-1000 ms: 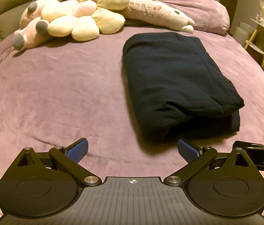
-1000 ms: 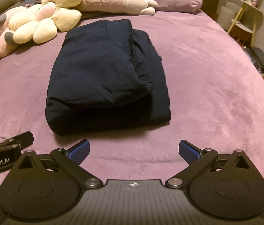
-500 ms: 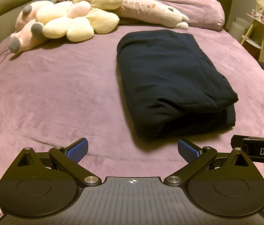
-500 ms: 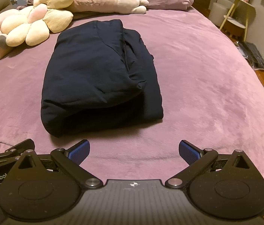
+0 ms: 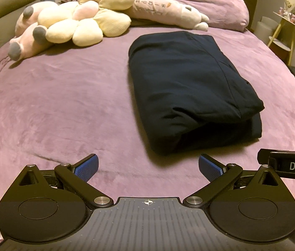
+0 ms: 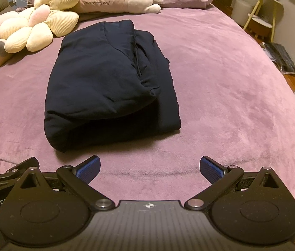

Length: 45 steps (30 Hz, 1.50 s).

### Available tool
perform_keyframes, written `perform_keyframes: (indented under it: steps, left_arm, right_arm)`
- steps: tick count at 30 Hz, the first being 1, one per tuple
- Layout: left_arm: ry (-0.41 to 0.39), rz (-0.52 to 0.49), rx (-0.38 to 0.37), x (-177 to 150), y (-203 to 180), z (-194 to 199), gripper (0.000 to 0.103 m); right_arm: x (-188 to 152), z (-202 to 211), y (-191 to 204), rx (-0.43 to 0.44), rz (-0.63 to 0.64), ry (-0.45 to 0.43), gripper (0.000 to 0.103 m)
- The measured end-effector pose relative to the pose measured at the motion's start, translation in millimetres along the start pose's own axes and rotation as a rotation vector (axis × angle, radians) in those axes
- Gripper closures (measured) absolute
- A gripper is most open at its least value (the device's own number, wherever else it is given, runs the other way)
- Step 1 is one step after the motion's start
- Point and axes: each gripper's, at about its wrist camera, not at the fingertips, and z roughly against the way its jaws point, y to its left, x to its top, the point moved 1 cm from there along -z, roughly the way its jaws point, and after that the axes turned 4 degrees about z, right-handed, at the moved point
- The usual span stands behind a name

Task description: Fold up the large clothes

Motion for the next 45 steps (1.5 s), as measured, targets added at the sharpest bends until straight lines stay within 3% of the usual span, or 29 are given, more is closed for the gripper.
perform_keyframes:
  steps: [45]
  left_arm:
    - [0.011, -0.017, 0.007, -2.4, -4.6, 1.3, 0.000]
  right_arm:
    - [-0.7, 4.9, -0.1, -0.007, 0.001, 0.003, 0.002]
